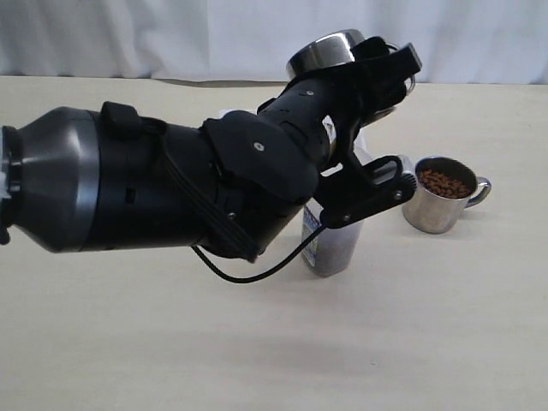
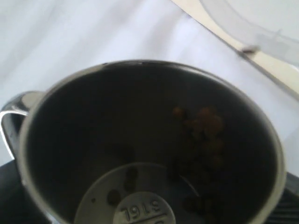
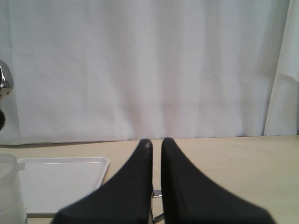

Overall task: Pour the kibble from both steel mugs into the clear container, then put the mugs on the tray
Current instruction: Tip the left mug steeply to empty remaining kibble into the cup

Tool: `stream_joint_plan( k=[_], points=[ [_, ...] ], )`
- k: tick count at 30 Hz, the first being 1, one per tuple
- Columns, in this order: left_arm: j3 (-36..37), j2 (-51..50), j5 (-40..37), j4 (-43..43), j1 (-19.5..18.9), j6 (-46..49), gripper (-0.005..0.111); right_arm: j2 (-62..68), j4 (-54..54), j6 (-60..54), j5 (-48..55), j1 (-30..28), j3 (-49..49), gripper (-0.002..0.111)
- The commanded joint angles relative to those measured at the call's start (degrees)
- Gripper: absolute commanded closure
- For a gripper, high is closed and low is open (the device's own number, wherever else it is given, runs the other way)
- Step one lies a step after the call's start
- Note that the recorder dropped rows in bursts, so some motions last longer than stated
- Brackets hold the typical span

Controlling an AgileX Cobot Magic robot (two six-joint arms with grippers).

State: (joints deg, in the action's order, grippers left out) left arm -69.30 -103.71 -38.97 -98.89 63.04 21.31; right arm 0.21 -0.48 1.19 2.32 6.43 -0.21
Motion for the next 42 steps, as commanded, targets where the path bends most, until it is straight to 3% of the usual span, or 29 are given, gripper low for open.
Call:
stream_joint_plan(
  k=[1, 30, 32, 37, 42],
  points=[
    [-0.02, 0.33, -1.3, -1.06, 1.12, 2.03, 0.107, -0.21, 0.05, -0.4, -0.49, -0.26, 0.21, 0.103],
    [-0.02, 0.33, -2.38, -1.06, 2.95, 12.92, 0.107, -0.21, 0.05, -0.4, -0.49, -0.26, 0.21, 0.103],
    [-0.02, 0.33, -2.38, -1.06, 2.95, 9.07, 0.107, -0.21, 0.05, -0.4, -0.49, -0.26, 0.21, 0.103],
    [-0.02, 0.33, -1.73, 2.41, 2.82, -13.55, 0.107, -0.21, 0.05, -0.4, -0.49, -0.26, 0.21, 0.103],
    [-0.02, 0.33, 5.4, 7.92, 2.35, -20.36, 0.107, -0.21, 0.05, -0.4, -0.49, -0.26, 0.21, 0.103]
  ],
)
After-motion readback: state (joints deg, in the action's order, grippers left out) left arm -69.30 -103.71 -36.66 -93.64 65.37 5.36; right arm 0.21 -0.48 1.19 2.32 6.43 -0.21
